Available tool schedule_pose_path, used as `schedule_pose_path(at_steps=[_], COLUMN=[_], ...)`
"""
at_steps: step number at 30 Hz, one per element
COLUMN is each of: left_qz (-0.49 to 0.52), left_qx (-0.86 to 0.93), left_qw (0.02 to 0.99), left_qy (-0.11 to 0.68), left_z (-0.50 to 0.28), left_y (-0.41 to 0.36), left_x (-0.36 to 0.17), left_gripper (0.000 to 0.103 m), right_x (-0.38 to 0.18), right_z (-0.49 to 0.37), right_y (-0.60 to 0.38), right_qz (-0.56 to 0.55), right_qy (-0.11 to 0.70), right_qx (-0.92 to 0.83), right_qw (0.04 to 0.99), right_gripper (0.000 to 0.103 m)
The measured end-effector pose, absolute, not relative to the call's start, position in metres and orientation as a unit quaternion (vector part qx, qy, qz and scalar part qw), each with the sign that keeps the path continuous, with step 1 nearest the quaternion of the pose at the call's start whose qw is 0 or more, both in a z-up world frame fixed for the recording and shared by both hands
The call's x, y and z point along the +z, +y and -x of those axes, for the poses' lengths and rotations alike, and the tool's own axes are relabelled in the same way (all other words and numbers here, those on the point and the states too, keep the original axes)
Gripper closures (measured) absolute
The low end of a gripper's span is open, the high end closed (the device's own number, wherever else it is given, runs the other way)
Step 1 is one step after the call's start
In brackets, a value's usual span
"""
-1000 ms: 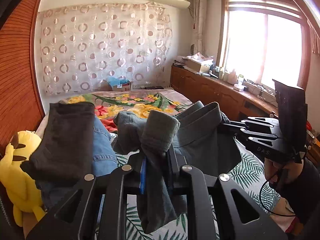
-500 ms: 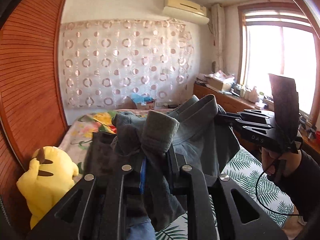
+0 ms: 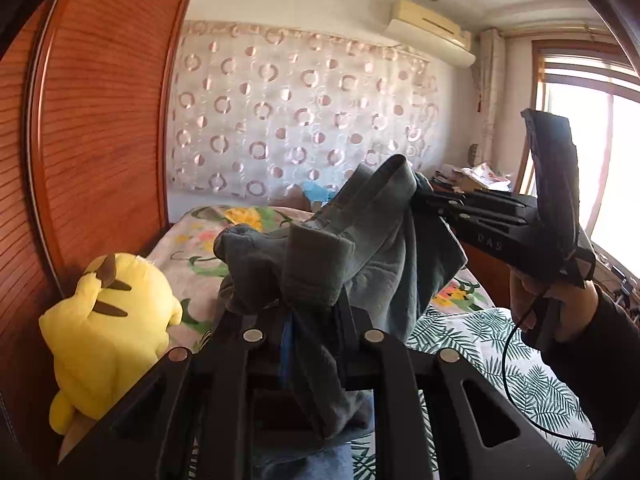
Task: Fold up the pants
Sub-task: 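Carry the shorts with both tools onto the folded jeans stack by the plush toy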
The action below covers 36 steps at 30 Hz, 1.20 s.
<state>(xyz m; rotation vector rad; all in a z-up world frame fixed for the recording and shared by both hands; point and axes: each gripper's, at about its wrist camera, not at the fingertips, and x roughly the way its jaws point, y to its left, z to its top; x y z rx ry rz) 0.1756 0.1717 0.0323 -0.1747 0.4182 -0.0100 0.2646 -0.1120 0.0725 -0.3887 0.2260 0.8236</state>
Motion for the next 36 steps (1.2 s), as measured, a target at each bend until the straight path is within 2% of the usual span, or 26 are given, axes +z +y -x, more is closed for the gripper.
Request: schedule_pose_path(at_steps=[12,21,22,23,25,26,28,36], left_qz=[0.128,0.141,0.141,0.141,0.142,0.138,0.128,0.095], left_qx=[0.045,0.054,0.055,0.056,0.054,0.055,0.055,0.041], left_qw=[0.962,0.955,0.954,0.954,0.953,0.954,0.957,0.963], left_qy=[0.238,0.257,0.258,0.259,0.261,0.261,0.256,0.25], left_z=[-0.183,-0.177,-0.175,-0.174,-0.17,-0.168,-0.163,-0.166], left_y=[0.203,0.207,0.206,0.205,0.205,0.204,0.2,0.183], left_x=[-0.009,-0.019,-0.019,-0.018,-0.018,-0.017,-0.013,-0.001], left_gripper=[0.085,0.082,0.08,0.075,0.066,0.06,0.056,0.055], right_x=[0.071,0.064,0.065,0.067,0.07,0.072,0.077,0.073], right_z=[-0.321,-0.348,-0.35,-0.351,-0.352,-0.352,-0.353,-0.341], right_y=[-0.035,-0.01,-0.01,-0.01,-0.014,-0.017,-0.026,-0.067], right_qz=[0.246,0.241,0.235,0.233,0.226,0.22,0.207,0.155], right_qy=[0.138,0.176,0.181,0.186,0.186,0.187,0.187,0.206], right_qx=[0.436,0.451,0.451,0.45,0.441,0.442,0.441,0.47], right_qw=[0.855,0.841,0.842,0.842,0.849,0.85,0.853,0.844], right_gripper=[0.095,0.095,0.091,0.081,0.072,0.071,0.071,0.071])
